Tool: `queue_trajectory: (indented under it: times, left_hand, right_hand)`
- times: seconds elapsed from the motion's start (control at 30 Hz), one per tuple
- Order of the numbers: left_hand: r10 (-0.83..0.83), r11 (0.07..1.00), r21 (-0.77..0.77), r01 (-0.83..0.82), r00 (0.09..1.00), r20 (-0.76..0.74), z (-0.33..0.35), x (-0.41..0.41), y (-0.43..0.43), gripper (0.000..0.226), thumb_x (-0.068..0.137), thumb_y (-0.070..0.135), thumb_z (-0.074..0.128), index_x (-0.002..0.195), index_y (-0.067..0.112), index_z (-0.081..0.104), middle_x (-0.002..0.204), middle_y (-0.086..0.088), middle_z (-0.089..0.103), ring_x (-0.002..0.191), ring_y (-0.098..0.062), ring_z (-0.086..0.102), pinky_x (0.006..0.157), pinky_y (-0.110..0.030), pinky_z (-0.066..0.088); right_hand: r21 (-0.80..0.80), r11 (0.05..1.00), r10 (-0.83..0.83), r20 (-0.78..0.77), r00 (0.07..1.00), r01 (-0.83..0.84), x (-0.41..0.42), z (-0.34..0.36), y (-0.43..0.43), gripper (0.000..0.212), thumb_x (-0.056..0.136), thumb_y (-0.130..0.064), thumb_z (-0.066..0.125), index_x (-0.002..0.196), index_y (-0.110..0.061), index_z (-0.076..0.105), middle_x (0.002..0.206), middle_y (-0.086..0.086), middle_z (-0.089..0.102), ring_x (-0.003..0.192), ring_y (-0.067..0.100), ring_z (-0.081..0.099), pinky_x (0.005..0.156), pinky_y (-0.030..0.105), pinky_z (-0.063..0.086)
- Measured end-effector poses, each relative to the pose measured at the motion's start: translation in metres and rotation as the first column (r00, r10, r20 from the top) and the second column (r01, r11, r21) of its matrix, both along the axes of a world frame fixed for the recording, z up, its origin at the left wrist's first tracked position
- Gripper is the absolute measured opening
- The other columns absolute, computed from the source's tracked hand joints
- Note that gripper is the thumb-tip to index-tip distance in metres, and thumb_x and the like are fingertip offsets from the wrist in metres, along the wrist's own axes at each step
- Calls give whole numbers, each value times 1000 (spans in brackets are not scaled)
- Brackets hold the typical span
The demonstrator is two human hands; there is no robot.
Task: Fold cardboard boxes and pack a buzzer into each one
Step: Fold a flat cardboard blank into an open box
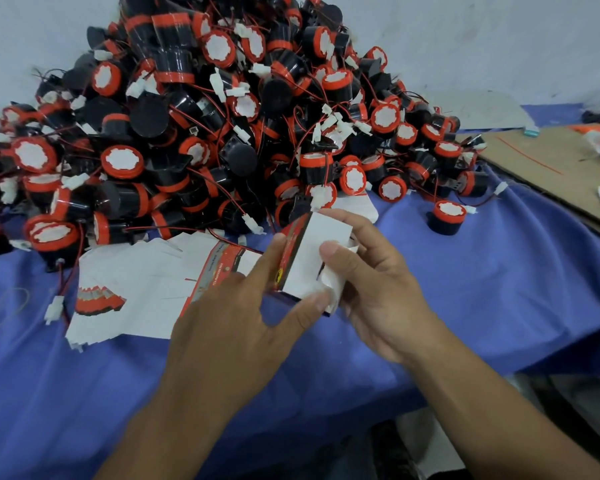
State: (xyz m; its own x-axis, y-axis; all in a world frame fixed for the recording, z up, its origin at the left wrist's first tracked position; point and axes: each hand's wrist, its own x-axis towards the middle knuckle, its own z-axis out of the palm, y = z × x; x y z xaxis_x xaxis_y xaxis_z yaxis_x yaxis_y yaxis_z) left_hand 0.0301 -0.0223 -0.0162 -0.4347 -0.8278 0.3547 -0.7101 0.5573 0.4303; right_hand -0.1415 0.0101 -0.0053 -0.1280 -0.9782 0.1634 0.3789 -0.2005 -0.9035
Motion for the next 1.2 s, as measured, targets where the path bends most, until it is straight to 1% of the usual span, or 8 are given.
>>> queue_trajectory:
  times: [0.1,0.23,0.33,0.47,0.73,0.97,1.07,1.2]
  left_hand:
    - [73,996,-57,-70,996,57,-1,1,0,93,70,99,17,149,57,-12,126,1,39,103,-24,52,79,-40,50]
    - [-273,960,-93,265,958,-84,0,4,-4,101,78,79,53,158,37,7,162,8,12,146,-16,23,110,-39,35]
    - [-386,919,-130,372,916,-109,2,7,-8,87,78,63,68,150,24,36,150,14,33,137,-7,37,106,-23,40]
    - [-377,919,-179,351,915,-141,7,8,-9,79,75,57,74,140,18,50,135,10,46,121,-10,50,96,-23,45]
    - [-354,920,-222,323,927,-122,6,7,-6,81,75,58,73,138,14,50,134,2,50,120,-17,52,95,-33,48]
    - [-370,906,-268,328,921,-123,3,6,-8,80,76,56,75,136,7,53,133,-3,52,120,-20,54,98,-34,47]
    - [-367,900,-299,317,922,-127,1,5,-8,82,75,54,79,134,4,55,132,-6,55,120,-23,55,97,-38,48]
    - [-352,897,-324,301,929,-112,-3,3,-8,84,74,54,82,132,-1,56,130,-9,56,118,-26,57,93,-44,51]
  right_hand:
    - [22,998,66,-82,994,-64,-3,0,1,29,92,-11,65,119,-19,69,111,10,70,97,28,72,62,28,59]
    - [22,984,176,-199,964,-175,-3,1,5,38,92,-18,66,129,-12,62,118,18,68,108,34,69,85,38,60]
    - [43,983,181,-299,937,-176,-2,2,8,41,91,-22,68,129,-13,58,117,8,70,104,24,71,82,31,59]
    - [32,983,183,-333,925,-183,-4,2,9,49,91,-18,69,136,-14,53,124,4,67,110,22,69,87,33,59]
    - [28,989,142,-431,891,-144,-6,4,9,47,99,-11,61,144,-16,50,119,8,70,110,25,68,91,42,59]
    - [31,986,157,-516,842,-165,-9,4,10,51,102,-13,57,151,-18,42,118,6,68,110,27,66,90,37,58]
    - [11,991,117,-591,798,-137,-8,0,11,55,102,-24,58,153,-26,38,123,-7,68,108,19,68,88,40,59]
    - [-35,993,60,-663,746,-111,-4,-5,11,63,100,-36,57,155,-33,27,139,-32,52,120,3,61,90,20,54]
